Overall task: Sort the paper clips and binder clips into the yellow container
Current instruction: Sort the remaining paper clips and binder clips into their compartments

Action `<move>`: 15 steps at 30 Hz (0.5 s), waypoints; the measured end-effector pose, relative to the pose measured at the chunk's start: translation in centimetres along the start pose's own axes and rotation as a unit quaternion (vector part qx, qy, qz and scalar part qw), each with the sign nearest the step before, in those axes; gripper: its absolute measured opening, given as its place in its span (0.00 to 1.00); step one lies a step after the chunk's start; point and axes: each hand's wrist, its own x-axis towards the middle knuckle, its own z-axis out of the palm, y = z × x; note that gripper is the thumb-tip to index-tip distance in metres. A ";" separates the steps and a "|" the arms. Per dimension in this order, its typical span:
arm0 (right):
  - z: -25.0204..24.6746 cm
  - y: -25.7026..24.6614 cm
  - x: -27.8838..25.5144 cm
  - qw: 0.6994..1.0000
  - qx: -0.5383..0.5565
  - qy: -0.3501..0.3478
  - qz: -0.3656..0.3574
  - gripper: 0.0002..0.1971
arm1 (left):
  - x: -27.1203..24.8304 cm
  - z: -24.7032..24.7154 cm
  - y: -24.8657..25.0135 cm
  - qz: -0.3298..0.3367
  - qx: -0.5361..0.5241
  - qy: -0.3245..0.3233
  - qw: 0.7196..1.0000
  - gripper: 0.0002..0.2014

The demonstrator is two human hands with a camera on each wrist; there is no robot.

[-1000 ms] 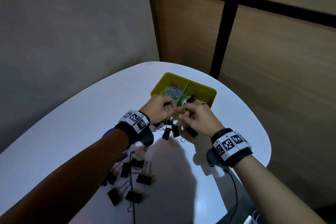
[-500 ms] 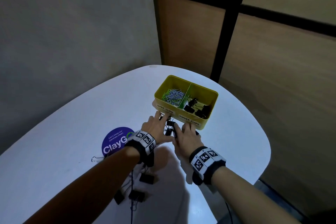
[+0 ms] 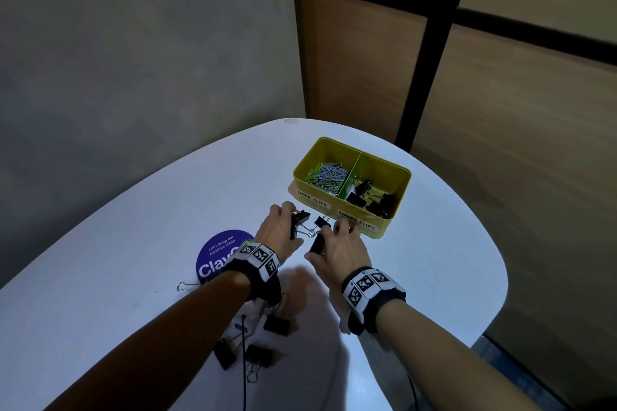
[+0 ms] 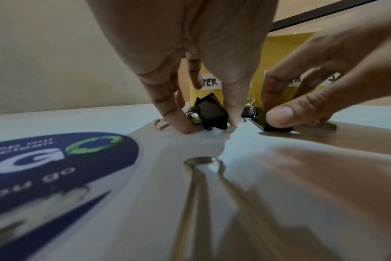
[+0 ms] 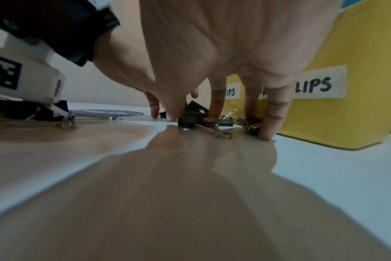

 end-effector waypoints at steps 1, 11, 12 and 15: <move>-0.1 -0.2 0.1 1.000 0.002 -0.004 -0.004 0.29 | 0.0 0.0 0.1 0.002 -0.006 0.000 1.000 0.27; -1.2 -1.0 0.0 0.997 -0.004 -0.038 -0.073 0.20 | 1.4 -0.4 -0.4 0.032 0.033 0.008 0.999 0.14; -1.0 -0.9 0.1 0.997 0.024 -0.031 -0.066 0.20 | 1.4 -0.5 -0.5 0.024 0.036 0.004 0.999 0.15; -0.5 -0.6 -0.1 0.995 0.069 -0.022 -0.066 0.19 | 1.3 -0.8 -1.2 -0.006 0.047 -0.022 0.999 0.17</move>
